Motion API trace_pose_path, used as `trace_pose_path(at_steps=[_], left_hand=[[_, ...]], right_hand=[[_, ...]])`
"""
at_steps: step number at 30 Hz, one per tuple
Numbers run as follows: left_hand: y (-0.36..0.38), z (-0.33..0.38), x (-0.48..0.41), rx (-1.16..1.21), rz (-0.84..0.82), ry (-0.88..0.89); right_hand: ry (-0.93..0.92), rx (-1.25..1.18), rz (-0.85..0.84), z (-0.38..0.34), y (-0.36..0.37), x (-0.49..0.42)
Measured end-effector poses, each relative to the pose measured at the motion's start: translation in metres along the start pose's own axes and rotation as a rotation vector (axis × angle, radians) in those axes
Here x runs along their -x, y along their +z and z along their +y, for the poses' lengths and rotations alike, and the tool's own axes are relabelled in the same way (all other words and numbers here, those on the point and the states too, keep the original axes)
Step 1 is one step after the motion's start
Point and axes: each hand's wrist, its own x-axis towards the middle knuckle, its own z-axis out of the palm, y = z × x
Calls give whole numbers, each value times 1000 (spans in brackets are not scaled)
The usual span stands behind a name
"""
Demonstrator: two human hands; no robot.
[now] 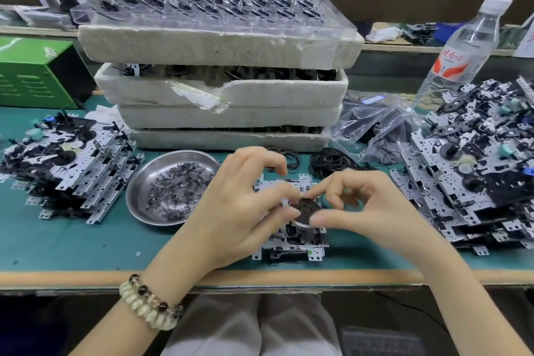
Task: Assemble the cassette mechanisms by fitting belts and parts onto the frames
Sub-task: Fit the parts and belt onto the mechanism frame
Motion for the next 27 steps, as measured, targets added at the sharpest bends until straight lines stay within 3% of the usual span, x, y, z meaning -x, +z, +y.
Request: trace_pose_path(at_steps=[3, 10, 14, 16, 18, 20, 24, 27], left_hand=[[-11, -5, -3, 260, -92, -217], [-9, -9, -14, 112, -280, -320], [-12, -6, -15, -27, -207, -306], [-14, -7, -13, 73, -146, -384], [-13, -7, -10, 282, -169, -524], [-10, -5, -7, 347, -193, -574], [-2, -3, -17, 239, -161, -525], [5, 4, -33, 143, -230, -520]], right_hand=[[-181, 251, 111, -1, 6, 10], [-158, 367, 172, 5, 19, 18], [-177, 401, 289, 7, 20, 21], [-161, 429, 385, 12, 21, 22], [-126, 435, 456, 17, 22, 22], [-100, 424, 494, 21, 25, 21], [-107, 429, 539, 22, 34, 18], [-122, 453, 577, 21, 40, 18]])
